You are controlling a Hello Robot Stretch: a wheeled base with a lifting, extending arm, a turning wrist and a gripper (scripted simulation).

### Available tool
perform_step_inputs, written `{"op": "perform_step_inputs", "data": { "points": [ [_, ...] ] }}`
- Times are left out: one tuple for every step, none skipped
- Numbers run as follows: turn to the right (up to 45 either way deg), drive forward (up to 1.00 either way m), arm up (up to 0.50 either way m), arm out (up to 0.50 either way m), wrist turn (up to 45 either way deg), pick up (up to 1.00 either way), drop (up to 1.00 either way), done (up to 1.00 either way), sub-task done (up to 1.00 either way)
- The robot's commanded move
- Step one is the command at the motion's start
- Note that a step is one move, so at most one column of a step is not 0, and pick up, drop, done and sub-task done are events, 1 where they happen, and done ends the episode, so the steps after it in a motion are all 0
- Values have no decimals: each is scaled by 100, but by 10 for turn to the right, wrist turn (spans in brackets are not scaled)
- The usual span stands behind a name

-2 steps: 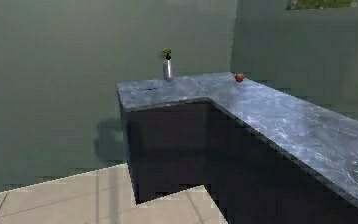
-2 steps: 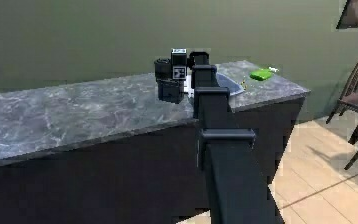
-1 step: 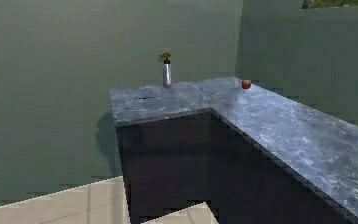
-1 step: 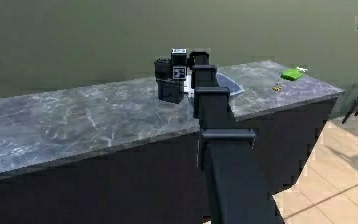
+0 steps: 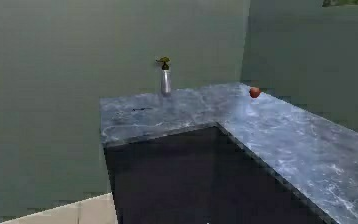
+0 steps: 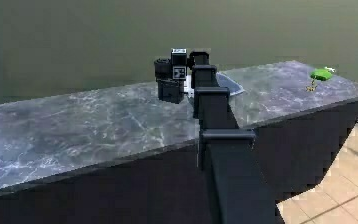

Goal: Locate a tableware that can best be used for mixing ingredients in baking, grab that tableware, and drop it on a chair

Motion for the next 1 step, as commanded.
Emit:
{"op": "perform_step_inputs", "data": {
  "points": [
    [450,0,0,0,0,0,0,0,0]
  ]
}}
